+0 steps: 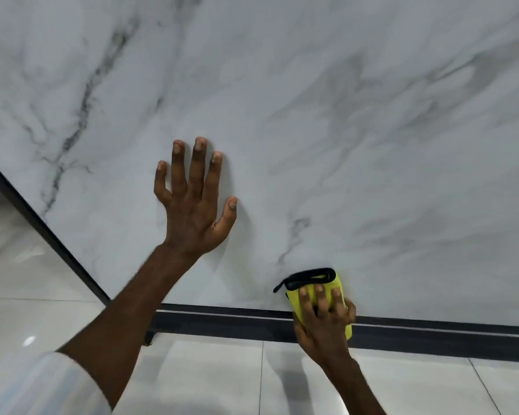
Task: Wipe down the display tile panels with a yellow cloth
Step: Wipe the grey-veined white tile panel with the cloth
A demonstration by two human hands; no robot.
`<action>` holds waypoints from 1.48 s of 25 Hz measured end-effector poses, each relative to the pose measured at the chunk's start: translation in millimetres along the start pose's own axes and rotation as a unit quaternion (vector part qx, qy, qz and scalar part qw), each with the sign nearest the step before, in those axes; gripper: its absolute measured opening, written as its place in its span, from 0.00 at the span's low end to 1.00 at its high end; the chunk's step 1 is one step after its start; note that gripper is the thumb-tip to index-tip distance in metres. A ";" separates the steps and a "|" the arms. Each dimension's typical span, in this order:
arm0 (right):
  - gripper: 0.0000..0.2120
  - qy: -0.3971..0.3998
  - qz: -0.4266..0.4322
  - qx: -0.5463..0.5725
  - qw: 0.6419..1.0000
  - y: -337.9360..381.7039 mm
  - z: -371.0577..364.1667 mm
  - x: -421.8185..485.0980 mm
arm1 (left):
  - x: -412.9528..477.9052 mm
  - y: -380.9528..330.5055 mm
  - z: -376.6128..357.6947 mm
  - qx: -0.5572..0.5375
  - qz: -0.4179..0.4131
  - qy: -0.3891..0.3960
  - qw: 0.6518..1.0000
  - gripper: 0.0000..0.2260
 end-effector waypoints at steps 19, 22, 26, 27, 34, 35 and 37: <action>0.43 -0.170 0.017 -0.044 0.984 -24.2 157.1 134.9 | 76.5 -39.9 25.9 0.053 0.050 -0.058 0.996 0.29; 0.40 -0.185 0.021 -0.034 0.982 -11.8 194.4 169.2 | 73.1 -41.7 25.8 0.035 0.062 -0.062 0.996 0.30; 0.31 -0.253 0.036 -0.037 0.966 22.2 315.2 275.1 | 75.9 -44.7 29.6 0.021 0.057 -0.036 0.997 0.29; 0.30 -0.266 0.031 -0.036 0.963 30.3 347.0 307.7 | 75.7 -44.0 32.0 0.011 0.063 -0.023 0.998 0.29; 0.33 -0.264 -0.003 -0.063 0.962 16.7 444.7 389.7 | 195.1 -46.4 146.4 -0.076 0.004 -0.103 0.992 0.28; 0.33 -0.263 -0.011 -0.066 0.962 10.8 424.8 369.9 | 224.1 -44.9 158.3 -0.061 0.007 -0.105 0.993 0.28; 0.34 -0.254 -0.025 -0.070 0.964 -2.2 375.5 321.1 | 258.5 -40.7 161.1 -0.028 0.018 -0.102 0.994 0.30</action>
Point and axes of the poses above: each hand's wrist, its own x-axis towards the middle knuckle, its own z-axis out of the back of the hand, y = z × x, the point moved 9 cm from there along x, towards the middle knuckle, and after that the axes turned 11 degrees about y, right-handed, at the moved point
